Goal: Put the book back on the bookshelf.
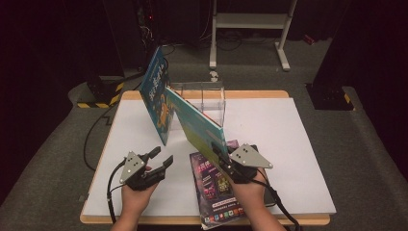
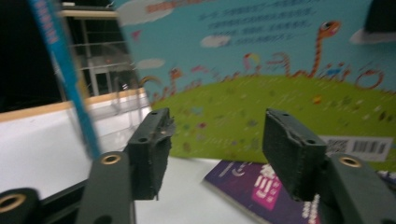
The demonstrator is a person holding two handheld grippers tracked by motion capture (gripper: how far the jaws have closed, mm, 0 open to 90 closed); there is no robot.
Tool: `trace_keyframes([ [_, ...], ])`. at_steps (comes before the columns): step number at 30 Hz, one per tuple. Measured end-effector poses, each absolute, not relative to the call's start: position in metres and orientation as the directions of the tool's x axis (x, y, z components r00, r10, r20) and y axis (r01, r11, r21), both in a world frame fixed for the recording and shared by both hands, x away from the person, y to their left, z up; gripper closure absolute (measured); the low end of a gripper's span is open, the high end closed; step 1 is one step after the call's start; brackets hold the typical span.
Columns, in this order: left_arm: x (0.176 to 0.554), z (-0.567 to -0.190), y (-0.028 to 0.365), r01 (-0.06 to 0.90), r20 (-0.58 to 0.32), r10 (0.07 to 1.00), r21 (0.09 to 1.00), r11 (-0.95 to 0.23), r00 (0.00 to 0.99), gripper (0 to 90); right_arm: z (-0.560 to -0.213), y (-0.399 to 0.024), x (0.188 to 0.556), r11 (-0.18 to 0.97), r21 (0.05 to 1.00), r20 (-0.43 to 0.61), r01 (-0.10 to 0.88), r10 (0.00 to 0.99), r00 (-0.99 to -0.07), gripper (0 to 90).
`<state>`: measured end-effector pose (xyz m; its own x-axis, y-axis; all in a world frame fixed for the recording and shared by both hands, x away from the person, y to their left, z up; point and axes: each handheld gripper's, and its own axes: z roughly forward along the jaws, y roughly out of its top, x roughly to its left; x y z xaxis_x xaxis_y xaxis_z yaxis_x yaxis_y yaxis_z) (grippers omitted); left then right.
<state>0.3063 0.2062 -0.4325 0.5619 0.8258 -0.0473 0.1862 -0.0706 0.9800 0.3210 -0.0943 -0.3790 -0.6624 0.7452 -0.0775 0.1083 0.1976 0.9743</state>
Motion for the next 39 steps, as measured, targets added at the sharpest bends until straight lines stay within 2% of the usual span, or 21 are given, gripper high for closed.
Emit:
trace_keyframes([
  [8,0.329,-0.413,0.164,0.181,-0.055,0.801,0.981,-0.066,0.596,50.7,-0.381,-0.090,0.315,0.194,0.973,-0.071,0.121,0.759,-0.647,79.8],
  [14,0.347,-0.404,0.141,0.171,-0.009,0.816,0.979,-0.110,0.577,53.6,-0.382,-0.088,0.313,0.191,0.975,-0.070,0.116,0.753,-0.655,78.9],
  [21,0.352,-0.404,0.140,0.179,-0.018,0.824,0.978,-0.102,0.566,53.2,-0.384,-0.089,0.312,0.177,0.976,-0.048,0.123,0.732,-0.680,75.3],
  [24,0.352,-0.404,0.142,0.184,-0.022,0.827,0.978,-0.100,0.562,53.1,-0.386,-0.103,0.311,0.143,0.978,0.017,0.149,0.665,-0.747,64.5],
  [26,0.352,-0.405,0.142,0.183,-0.021,0.827,0.978,-0.099,0.561,52.7,-0.390,-0.115,0.306,0.125,0.980,0.041,0.154,0.630,-0.776,63.4],
  [31,0.355,-0.406,0.142,0.191,-0.024,0.832,0.977,-0.098,0.555,52.6,-0.394,-0.131,0.299,0.119,0.978,0.070,0.174,0.594,-0.801,72.2],
  [36,0.359,-0.408,0.142,0.206,-0.032,0.820,0.973,-0.106,0.571,51.7,-0.397,-0.124,0.293,0.161,0.975,0.039,0.152,0.551,-0.834,70.5],
  [39,0.354,-0.406,0.147,0.208,-0.045,0.805,0.973,-0.098,0.592,47.1,-0.401,-0.119,0.289,0.155,0.975,0.050,0.158,0.543,-0.838,70.0],
])
